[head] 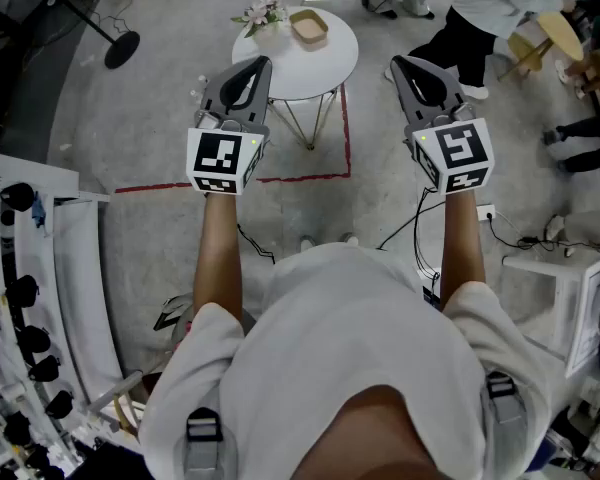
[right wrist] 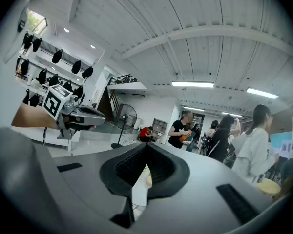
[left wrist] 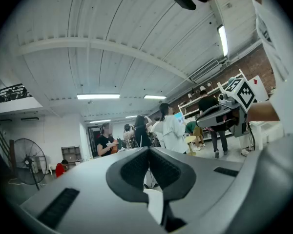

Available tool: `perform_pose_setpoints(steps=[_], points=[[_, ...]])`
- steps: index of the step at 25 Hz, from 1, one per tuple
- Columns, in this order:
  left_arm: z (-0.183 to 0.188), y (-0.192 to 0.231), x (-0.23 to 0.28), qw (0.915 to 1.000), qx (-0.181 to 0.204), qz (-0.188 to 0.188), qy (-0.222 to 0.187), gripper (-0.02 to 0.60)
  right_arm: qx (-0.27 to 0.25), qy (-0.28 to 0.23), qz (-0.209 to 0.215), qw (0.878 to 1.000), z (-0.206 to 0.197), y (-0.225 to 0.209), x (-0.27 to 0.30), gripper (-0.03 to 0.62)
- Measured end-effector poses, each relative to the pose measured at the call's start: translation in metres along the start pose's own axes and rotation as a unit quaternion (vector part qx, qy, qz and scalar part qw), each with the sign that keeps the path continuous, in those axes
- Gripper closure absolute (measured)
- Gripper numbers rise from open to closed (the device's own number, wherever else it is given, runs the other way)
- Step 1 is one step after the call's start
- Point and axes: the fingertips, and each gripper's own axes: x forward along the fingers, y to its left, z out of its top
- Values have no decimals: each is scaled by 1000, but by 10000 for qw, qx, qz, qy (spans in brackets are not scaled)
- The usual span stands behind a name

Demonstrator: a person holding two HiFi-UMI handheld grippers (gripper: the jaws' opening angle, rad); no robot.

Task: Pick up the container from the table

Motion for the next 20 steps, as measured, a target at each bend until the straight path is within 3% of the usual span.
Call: perform_pose_setpoints(steps=[8, 20], points=[[-1, -13, 12, 9999, 71, 62, 80, 565, 181, -255, 176, 9994, -5, -14, -5, 580], [-33, -51, 48, 9979, 93, 335, 543, 565, -120, 20, 488, 9987, -65, -53, 3, 579]])
